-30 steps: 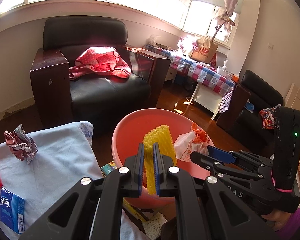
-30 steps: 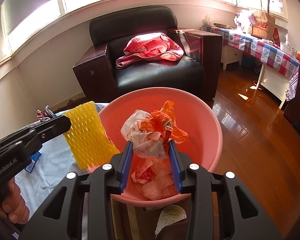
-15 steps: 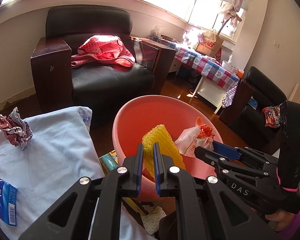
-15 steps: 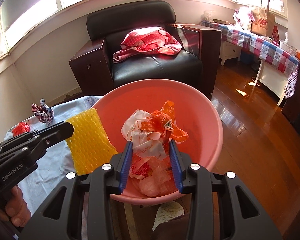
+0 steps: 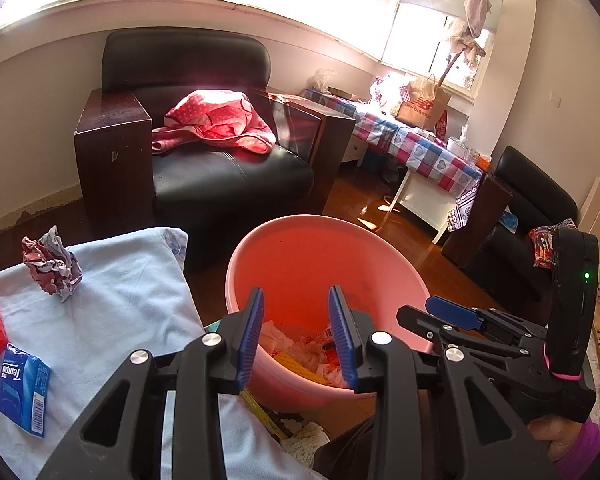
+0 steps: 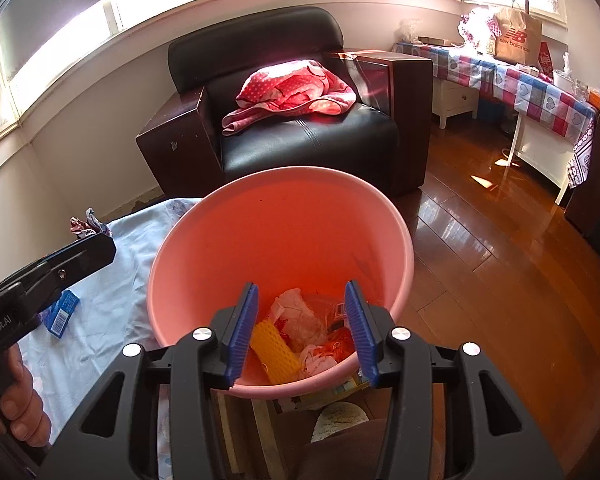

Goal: Collect trash
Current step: 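Move both grippers back toward the red packet and crumpled wrapper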

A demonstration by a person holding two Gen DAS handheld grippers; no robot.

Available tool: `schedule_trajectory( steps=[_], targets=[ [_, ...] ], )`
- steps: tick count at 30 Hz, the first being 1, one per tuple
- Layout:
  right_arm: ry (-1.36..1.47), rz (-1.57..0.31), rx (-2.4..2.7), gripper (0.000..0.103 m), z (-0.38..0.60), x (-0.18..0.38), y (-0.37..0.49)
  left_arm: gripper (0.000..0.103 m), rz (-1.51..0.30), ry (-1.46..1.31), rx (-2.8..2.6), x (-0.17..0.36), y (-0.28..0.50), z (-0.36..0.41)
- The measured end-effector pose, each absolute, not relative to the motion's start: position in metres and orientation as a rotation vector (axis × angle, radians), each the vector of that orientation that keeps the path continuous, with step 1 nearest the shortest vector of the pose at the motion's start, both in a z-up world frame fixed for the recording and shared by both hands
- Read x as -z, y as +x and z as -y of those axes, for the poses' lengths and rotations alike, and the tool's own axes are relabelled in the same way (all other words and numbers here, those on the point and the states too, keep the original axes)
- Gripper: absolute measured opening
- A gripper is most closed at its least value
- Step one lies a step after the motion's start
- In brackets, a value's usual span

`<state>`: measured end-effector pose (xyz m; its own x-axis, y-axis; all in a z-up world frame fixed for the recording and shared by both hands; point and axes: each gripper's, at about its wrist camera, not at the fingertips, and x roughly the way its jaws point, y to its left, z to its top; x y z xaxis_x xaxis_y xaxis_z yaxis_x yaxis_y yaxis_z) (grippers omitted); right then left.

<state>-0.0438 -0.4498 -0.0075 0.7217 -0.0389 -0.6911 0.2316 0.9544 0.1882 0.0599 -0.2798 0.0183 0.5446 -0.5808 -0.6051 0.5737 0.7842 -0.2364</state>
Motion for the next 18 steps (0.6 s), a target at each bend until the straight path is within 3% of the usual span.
schedule_trajectory(
  steps=[9,18],
  targets=[
    [0.222,-0.733,0.049,0.046,0.416,-0.009,-0.042,0.043,-0.667,-0.026,0.589,-0.039,0.036,0.222],
    [0.196,-0.701,-0.085,0.046,0.353,-0.032,-0.026,0.043,-0.616,-0.101,0.316,-0.051,0.031,0.084]
  ],
)
